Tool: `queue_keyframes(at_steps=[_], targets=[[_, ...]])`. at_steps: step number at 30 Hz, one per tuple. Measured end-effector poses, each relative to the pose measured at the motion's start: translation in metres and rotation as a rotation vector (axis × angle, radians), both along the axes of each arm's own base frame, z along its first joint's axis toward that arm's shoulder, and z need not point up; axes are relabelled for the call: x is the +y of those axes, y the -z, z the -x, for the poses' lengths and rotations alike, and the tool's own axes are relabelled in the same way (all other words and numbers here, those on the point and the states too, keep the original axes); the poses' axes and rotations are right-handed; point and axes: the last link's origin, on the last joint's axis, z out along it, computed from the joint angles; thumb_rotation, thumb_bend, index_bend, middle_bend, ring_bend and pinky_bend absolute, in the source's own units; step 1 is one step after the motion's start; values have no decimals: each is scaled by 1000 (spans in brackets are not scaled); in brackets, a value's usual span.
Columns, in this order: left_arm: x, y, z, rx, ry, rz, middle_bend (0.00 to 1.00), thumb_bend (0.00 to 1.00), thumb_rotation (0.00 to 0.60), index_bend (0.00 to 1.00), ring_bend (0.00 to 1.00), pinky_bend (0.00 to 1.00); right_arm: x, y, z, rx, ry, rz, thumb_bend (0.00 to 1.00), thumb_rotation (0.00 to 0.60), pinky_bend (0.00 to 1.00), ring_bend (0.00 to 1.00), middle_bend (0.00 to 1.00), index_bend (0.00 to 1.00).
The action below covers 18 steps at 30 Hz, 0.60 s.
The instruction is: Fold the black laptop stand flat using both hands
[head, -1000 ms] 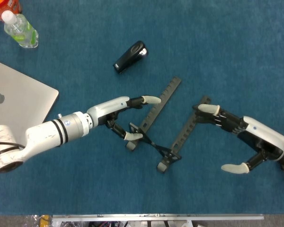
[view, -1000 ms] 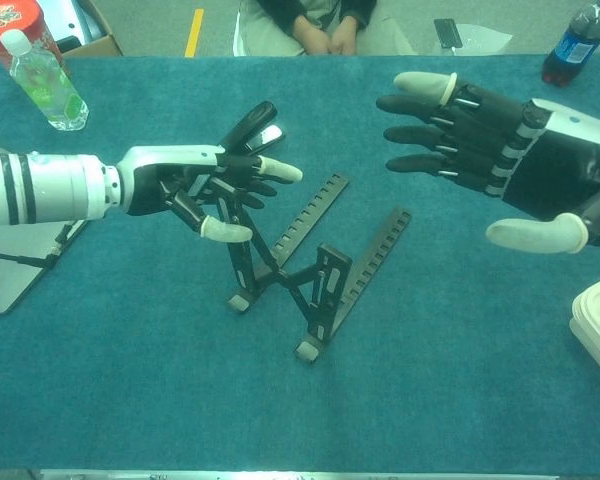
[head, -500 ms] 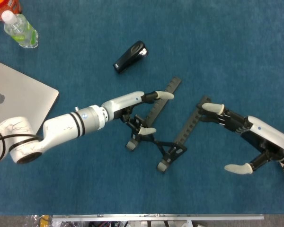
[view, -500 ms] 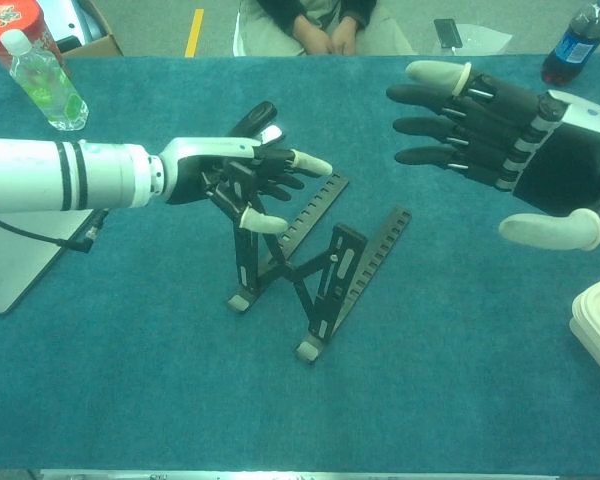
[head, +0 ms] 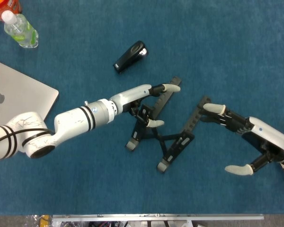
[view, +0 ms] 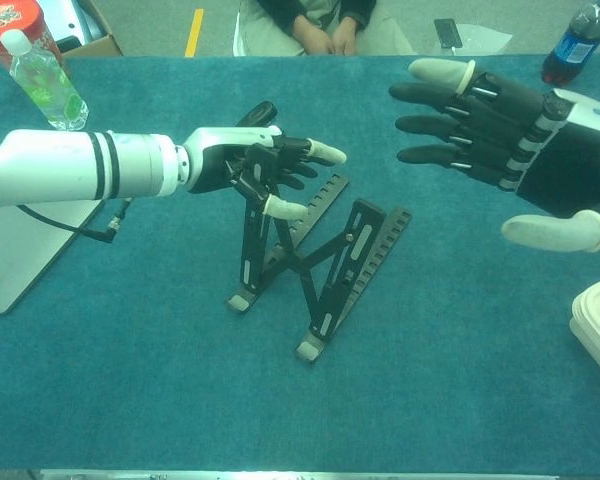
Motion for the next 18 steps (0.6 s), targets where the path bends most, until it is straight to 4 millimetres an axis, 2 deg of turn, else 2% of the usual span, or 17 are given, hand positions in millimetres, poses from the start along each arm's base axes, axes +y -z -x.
queue_keyframes(at_steps=[9,18], targets=[[8,4,-7,-9,-15,-25,0,293,600,66,0,30,1,-1,-2,7,-4,15,186,600,79,0,6,0],[15,-12,4,30,21,-86,0,293,600,66,0,30,-1,-1,-1,15,1,18,186,600,78,0,6,0]])
